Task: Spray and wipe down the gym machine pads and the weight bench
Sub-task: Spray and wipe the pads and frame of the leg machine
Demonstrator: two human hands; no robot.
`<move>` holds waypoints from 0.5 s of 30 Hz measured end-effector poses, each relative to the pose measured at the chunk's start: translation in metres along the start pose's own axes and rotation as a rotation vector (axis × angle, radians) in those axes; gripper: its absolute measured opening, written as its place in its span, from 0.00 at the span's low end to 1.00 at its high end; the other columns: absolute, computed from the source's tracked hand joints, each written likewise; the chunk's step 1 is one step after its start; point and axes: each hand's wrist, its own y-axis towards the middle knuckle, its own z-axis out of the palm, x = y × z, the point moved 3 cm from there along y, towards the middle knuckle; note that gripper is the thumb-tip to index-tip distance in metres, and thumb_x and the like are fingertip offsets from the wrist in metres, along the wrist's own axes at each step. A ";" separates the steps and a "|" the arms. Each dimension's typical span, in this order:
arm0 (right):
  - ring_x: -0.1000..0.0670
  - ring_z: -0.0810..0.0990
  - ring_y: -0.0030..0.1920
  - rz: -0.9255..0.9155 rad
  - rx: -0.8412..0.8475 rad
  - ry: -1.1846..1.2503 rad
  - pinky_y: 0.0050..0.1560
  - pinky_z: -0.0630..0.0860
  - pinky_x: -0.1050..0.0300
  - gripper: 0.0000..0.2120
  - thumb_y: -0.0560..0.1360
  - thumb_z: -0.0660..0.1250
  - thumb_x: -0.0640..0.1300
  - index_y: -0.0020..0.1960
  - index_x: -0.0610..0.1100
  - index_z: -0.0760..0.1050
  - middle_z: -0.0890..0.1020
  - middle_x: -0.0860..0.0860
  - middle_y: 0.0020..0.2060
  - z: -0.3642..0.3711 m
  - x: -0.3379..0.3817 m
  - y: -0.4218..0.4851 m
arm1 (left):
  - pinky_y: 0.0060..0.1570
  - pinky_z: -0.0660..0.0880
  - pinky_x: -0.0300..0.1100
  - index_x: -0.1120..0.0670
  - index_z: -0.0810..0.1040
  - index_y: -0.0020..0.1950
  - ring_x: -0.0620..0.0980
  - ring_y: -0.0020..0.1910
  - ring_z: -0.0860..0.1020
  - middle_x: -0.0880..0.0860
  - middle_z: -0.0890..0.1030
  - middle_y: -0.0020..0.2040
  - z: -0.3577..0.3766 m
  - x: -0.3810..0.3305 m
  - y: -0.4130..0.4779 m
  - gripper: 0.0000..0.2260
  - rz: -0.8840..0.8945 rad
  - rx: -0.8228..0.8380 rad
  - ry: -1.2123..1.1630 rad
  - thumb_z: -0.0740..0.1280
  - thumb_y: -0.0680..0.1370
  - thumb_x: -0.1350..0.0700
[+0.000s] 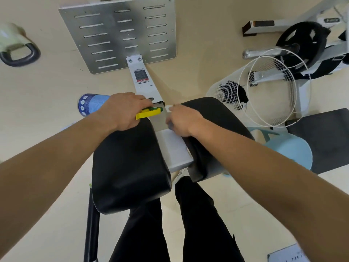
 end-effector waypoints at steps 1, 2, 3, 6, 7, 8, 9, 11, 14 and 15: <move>0.43 0.79 0.52 0.044 0.004 0.007 0.47 0.78 0.50 0.08 0.75 0.64 0.43 0.50 0.51 0.82 0.78 0.47 0.52 -0.002 0.001 0.018 | 0.47 0.78 0.53 0.50 0.77 0.66 0.60 0.51 0.79 0.54 0.81 0.55 -0.001 0.003 0.000 0.19 -0.013 -0.011 -0.008 0.71 0.75 0.57; 0.43 0.79 0.49 0.082 -0.001 0.009 0.45 0.78 0.51 0.09 0.75 0.65 0.41 0.51 0.48 0.82 0.79 0.47 0.50 -0.005 0.001 0.032 | 0.48 0.78 0.54 0.50 0.77 0.66 0.60 0.51 0.79 0.54 0.81 0.56 -0.002 0.006 -0.001 0.19 -0.020 -0.019 -0.012 0.71 0.75 0.57; 0.43 0.79 0.48 0.116 -0.006 0.001 0.46 0.78 0.51 0.09 0.75 0.66 0.40 0.53 0.47 0.82 0.80 0.46 0.50 -0.006 0.002 0.041 | 0.48 0.78 0.55 0.50 0.77 0.66 0.60 0.51 0.79 0.54 0.82 0.56 -0.003 0.007 -0.001 0.19 -0.022 -0.018 -0.016 0.71 0.75 0.57; 0.44 0.78 0.49 0.138 -0.048 -0.066 0.45 0.77 0.52 0.11 0.75 0.67 0.38 0.56 0.45 0.81 0.80 0.46 0.53 -0.006 0.007 0.032 | 0.49 0.79 0.57 0.50 0.76 0.66 0.60 0.51 0.79 0.54 0.82 0.56 -0.008 0.004 -0.003 0.19 -0.019 -0.002 -0.015 0.71 0.75 0.56; 0.44 0.78 0.52 0.111 -0.061 -0.082 0.46 0.77 0.51 0.11 0.75 0.66 0.37 0.56 0.44 0.81 0.79 0.46 0.54 -0.004 0.010 0.017 | 0.50 0.79 0.57 0.50 0.76 0.66 0.60 0.51 0.79 0.54 0.82 0.56 -0.010 0.002 -0.004 0.19 -0.012 0.006 -0.017 0.70 0.75 0.56; 0.44 0.77 0.55 0.075 -0.075 -0.090 0.48 0.78 0.50 0.11 0.75 0.66 0.37 0.56 0.45 0.81 0.78 0.46 0.54 -0.002 0.012 -0.003 | 0.50 0.79 0.57 0.50 0.76 0.66 0.61 0.52 0.79 0.55 0.82 0.56 -0.013 -0.001 -0.005 0.19 -0.004 0.009 -0.024 0.70 0.75 0.57; 0.44 0.75 0.58 0.025 -0.109 -0.104 0.52 0.78 0.50 0.11 0.75 0.66 0.38 0.56 0.45 0.81 0.78 0.46 0.54 0.003 0.013 -0.026 | 0.50 0.79 0.57 0.50 0.76 0.66 0.61 0.52 0.79 0.55 0.82 0.57 -0.016 -0.004 -0.007 0.19 0.001 0.007 -0.031 0.70 0.75 0.57; 0.44 0.72 0.63 -0.072 -0.177 -0.164 0.62 0.75 0.48 0.11 0.75 0.67 0.41 0.57 0.46 0.81 0.79 0.46 0.56 0.011 0.018 -0.079 | 0.50 0.79 0.58 0.50 0.76 0.66 0.61 0.52 0.79 0.55 0.82 0.57 -0.024 -0.012 -0.011 0.19 0.016 0.004 -0.038 0.70 0.75 0.57; 0.38 0.65 0.74 -0.123 -0.172 -0.213 0.73 0.66 0.43 0.18 0.76 0.69 0.45 0.65 0.44 0.77 0.74 0.42 0.69 0.028 0.027 -0.156 | 0.51 0.79 0.58 0.50 0.76 0.66 0.60 0.53 0.79 0.54 0.82 0.57 -0.036 -0.027 -0.018 0.19 0.048 0.003 -0.052 0.70 0.75 0.57; 0.37 0.64 0.75 -0.135 -0.182 -0.214 0.73 0.66 0.41 0.20 0.76 0.71 0.45 0.67 0.44 0.77 0.73 0.41 0.71 0.034 0.028 -0.176 | 0.52 0.78 0.58 0.50 0.76 0.66 0.60 0.54 0.79 0.54 0.82 0.57 -0.040 -0.032 -0.020 0.19 0.063 0.000 -0.055 0.70 0.75 0.58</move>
